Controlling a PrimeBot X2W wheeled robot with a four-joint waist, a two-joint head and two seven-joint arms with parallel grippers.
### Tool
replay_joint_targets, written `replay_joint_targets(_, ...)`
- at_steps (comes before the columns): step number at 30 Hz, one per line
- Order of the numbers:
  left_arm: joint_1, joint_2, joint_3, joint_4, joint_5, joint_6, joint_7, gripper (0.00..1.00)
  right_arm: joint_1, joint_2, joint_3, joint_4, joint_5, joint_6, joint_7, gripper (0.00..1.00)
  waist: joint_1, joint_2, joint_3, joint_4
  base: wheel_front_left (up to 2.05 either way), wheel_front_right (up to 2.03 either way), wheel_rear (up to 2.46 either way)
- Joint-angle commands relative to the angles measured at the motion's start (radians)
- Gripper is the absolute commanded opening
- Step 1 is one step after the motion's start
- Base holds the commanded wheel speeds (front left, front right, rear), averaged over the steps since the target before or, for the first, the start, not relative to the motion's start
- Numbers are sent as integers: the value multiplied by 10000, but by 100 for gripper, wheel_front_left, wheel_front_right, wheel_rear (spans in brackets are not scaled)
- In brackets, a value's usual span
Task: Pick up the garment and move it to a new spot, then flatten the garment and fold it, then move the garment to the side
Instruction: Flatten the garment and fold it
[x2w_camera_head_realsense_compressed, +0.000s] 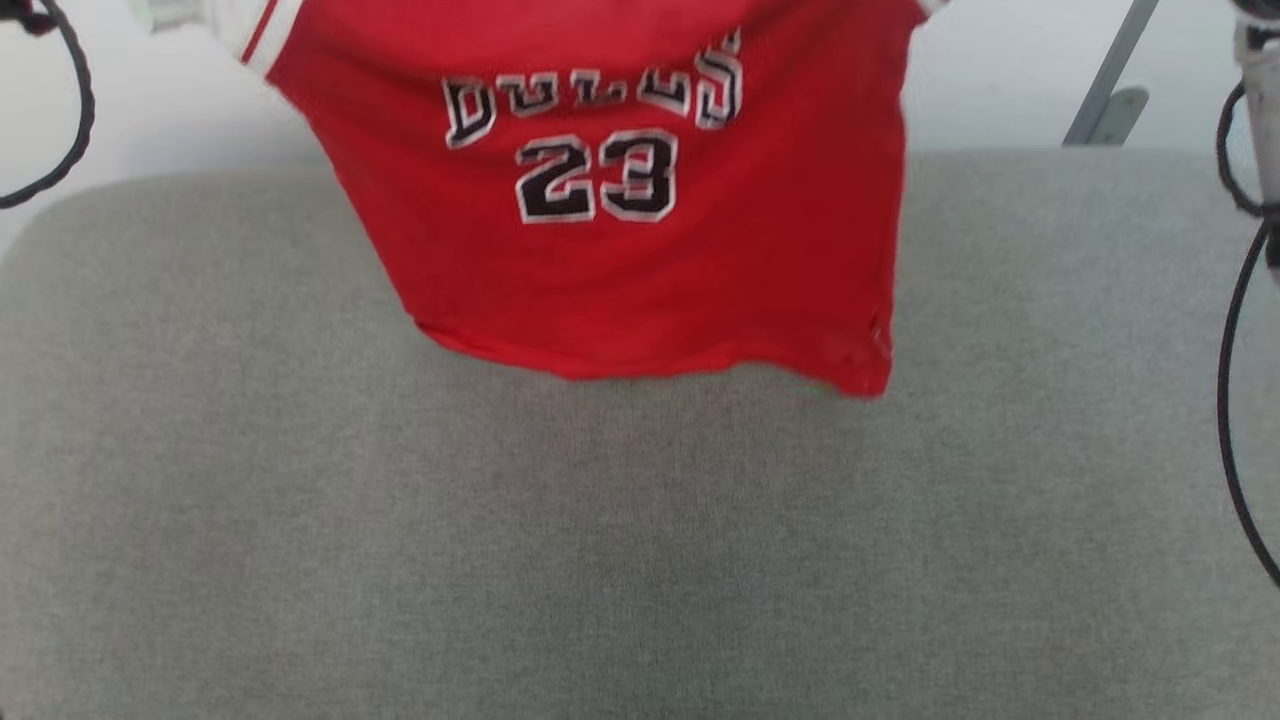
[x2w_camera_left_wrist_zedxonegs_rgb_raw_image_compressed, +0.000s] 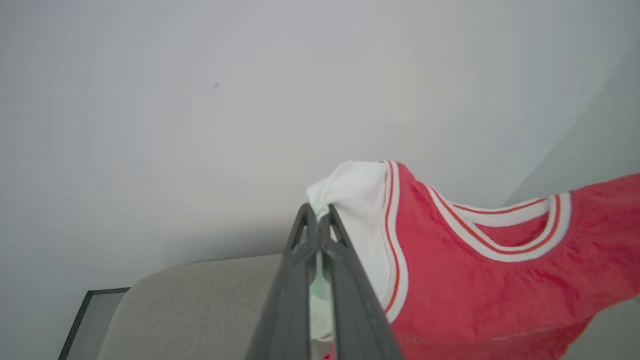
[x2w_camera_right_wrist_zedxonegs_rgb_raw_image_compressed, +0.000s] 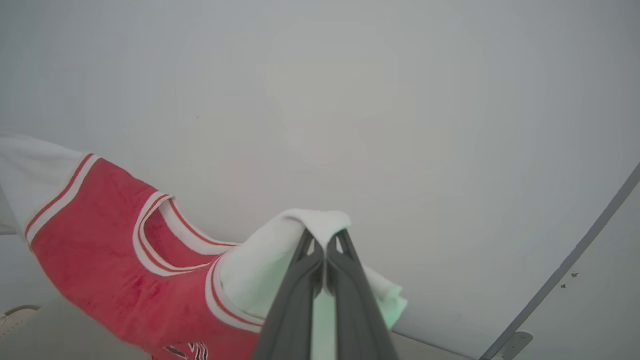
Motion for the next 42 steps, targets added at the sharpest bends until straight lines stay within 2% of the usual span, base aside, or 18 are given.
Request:
replay_joint_targets(1,-140,-56,44,-23,115,-50,-220,0,-172,35,95,93,-152,-5,-281,0,0,0,356,30,0,0,0)
replay_joint_targets(7,-786,-306,104,328,376,-472,-1980,0,-1086,207,532,1044,-883,-5,-2307,0,0,0,1661,66,0,0,0)
replay_joint_targets(14,-1925,-592,-102,927,1072,-903,-4860,0,-2474,415,1162,2569,-2304,-7,-5335,0,0,0,2949,184,0,0,0)
replay_joint_targets(16,-2257,-631,-116,1119,1282,-945,-5839,0,-2925,459,1054,3061,-2776,-7,-6268,0,0,0,3206,235,0,0,0)
replay_joint_targets(17,-2257,-631,-116,1119,1282,-945,-5839,0,-2925,459,1054,3061,-2776,-7,-6268,0,0,0,3206,235,0,0,0)
replay_joint_targets(20,-2756,-649,-296,1318,1653,-998,-7445,0,-3582,555,750,3779,-3677,-7,-7689,0,0,0,3483,331,0,0,0)
replay_joint_targets(23,-3101,-711,-379,1547,1850,-1054,-8807,0,-4067,629,332,4178,-4581,-7,-8293,0,0,0,3738,469,0,0,0)
replay_joint_targets(26,-3229,-655,-516,1647,2035,-1068,-9524,0,-4199,816,-56,4190,-5322,-7,-8422,0,0,0,3830,568,0,0,0)
replay_joint_targets(31,-2465,-746,-1101,1911,1618,-1072,-9720,0,-3580,936,-296,4412,-5996,-7,-8417,0,0,0,3832,738,0,0,0)
replay_joint_targets(34,-1869,-690,-1758,2064,1103,-1075,-9557,0,-3129,1133,-93,4863,-5864,-7,-8418,0,0,0,3738,802,0,0,0)
replay_joint_targets(35,-1389,-684,-2160,2191,574,-1066,-9243,0,-2802,1272,116,5234,-5558,-7,-8417,0,0,0,3666,825,0,0,0)
replay_joint_targets(42,51,-497,-3339,2348,-930,-1068,-7888,0,-1594,1525,1141,5885,-4075,-7,-7976,0,0,0,3316,899,0,0,0)
